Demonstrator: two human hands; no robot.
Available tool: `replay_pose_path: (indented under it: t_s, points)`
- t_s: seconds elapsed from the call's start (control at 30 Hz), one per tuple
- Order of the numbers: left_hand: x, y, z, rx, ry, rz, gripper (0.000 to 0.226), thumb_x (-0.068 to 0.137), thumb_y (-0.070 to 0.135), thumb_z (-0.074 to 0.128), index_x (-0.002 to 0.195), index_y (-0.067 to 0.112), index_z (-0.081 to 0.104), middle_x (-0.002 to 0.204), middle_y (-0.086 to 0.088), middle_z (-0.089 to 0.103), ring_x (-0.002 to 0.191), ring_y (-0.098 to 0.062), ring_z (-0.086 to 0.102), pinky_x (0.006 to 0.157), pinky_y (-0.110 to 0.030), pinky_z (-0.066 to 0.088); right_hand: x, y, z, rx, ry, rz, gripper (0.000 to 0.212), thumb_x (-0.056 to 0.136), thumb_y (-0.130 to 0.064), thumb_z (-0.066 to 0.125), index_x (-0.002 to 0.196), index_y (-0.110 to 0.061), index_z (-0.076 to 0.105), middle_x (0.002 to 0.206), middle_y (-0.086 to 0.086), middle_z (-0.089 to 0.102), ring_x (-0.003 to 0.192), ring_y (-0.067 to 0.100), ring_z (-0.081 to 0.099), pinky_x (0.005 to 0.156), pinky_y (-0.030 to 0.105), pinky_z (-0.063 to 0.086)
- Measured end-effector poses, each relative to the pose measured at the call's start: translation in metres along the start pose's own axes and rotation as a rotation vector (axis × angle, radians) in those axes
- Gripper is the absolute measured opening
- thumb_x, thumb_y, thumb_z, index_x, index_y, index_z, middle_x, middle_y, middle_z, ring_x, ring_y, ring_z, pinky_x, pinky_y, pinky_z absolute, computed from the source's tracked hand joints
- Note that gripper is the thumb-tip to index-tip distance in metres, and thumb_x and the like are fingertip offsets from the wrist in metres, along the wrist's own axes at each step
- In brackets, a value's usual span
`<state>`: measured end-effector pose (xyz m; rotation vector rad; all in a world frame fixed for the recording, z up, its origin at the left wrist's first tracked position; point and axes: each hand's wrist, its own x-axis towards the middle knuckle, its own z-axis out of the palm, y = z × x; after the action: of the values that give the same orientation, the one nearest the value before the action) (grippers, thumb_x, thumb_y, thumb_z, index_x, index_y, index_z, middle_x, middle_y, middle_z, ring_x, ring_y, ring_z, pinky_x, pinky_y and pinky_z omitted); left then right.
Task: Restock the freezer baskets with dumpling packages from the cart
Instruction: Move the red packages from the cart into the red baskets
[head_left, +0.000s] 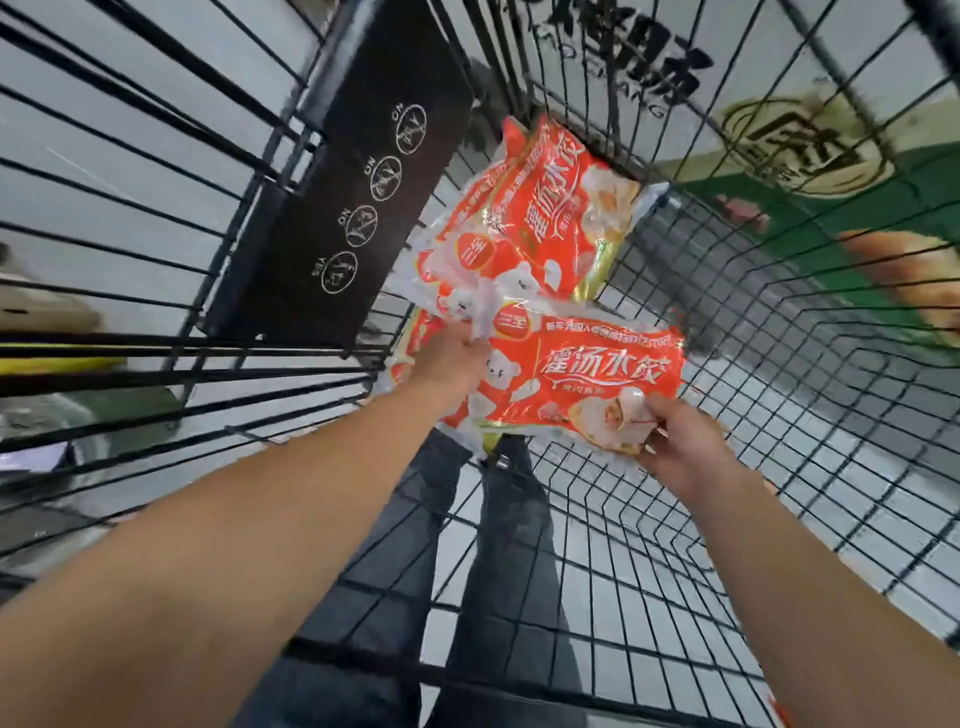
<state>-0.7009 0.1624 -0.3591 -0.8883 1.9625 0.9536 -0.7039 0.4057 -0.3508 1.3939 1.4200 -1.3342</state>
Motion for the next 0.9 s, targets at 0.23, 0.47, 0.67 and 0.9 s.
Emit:
replay_pose_path:
  t_s: [0.23,0.47,0.67,0.9]
  points:
    - [-0.011,-0.009,0.015,-0.204,0.074,0.014,0.023,0.093,0.019,0.052,0.102,0.015,0.073,0.096,-0.003,0.074,0.086,-0.022,0.07,0.08,-0.041,0.058,-0.007,0.009,-0.031,0.172,-0.183,-0.005,0.023,0.1,-0.021,0.047,0.103,-0.011,0.067,0.098,0.006,0.073,0.089,0.022,0.068,0.085,0.045,0.055]
    - [-0.056,0.018,-0.027,-0.244,0.159,0.079,0.021,0.092,0.019,0.061,0.071,0.017,0.059,0.07,-0.003,0.057,0.073,-0.02,0.053,0.059,-0.027,0.039,-0.056,-0.009,-0.038,0.093,0.142,-0.334,0.012,0.095,-0.003,0.059,0.087,-0.002,0.067,0.088,0.012,0.072,0.074,0.022,0.069,0.063,0.032,0.061]
    - [-0.121,0.046,-0.073,-0.213,0.167,0.283,0.025,0.091,0.019,0.064,0.066,0.012,0.064,0.09,-0.02,0.07,0.092,-0.041,0.065,0.074,-0.046,0.049,-0.125,0.006,-0.057,0.133,0.349,-0.588,0.028,0.093,-0.012,0.064,0.065,-0.016,0.065,0.067,-0.003,0.064,0.063,0.011,0.055,0.059,0.024,0.046]
    - [-0.237,0.071,-0.109,-0.22,0.152,0.599,0.023,0.092,0.025,0.066,0.069,0.021,0.068,0.071,0.004,0.066,0.068,-0.012,0.059,0.052,-0.016,0.041,-0.248,0.049,-0.089,0.315,0.428,-0.726,0.013,0.095,-0.013,0.06,0.086,-0.011,0.069,0.079,0.003,0.071,0.071,0.017,0.063,0.054,0.021,0.05]
